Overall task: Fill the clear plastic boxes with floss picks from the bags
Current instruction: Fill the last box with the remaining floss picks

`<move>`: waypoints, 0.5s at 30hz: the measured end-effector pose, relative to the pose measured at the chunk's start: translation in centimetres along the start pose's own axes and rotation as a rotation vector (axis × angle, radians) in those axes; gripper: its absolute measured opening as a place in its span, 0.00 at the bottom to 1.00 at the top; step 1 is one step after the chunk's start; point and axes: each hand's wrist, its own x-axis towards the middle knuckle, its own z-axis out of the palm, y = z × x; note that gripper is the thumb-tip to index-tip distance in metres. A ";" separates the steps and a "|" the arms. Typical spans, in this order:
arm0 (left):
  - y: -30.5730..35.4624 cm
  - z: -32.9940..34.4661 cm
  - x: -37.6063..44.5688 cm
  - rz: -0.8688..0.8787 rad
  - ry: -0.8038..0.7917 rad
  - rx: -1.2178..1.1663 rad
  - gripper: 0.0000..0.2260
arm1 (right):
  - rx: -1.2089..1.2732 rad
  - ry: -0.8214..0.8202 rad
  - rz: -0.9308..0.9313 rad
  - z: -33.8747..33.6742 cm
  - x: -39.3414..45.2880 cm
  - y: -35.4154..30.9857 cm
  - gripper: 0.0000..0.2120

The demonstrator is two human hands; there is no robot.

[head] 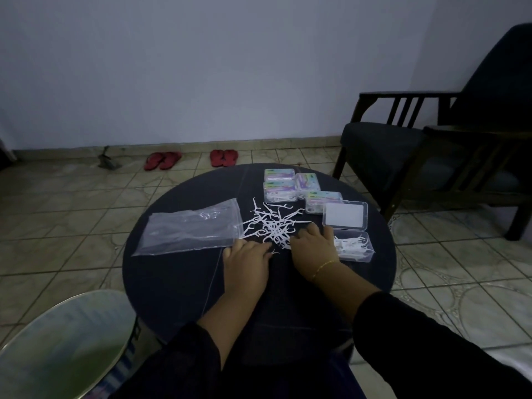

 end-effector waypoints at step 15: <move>-0.2 0.1 -0.4 0.020 0.023 -0.024 0.12 | 0.137 0.011 0.037 0.1 -2.8 -0.1 0.13</move>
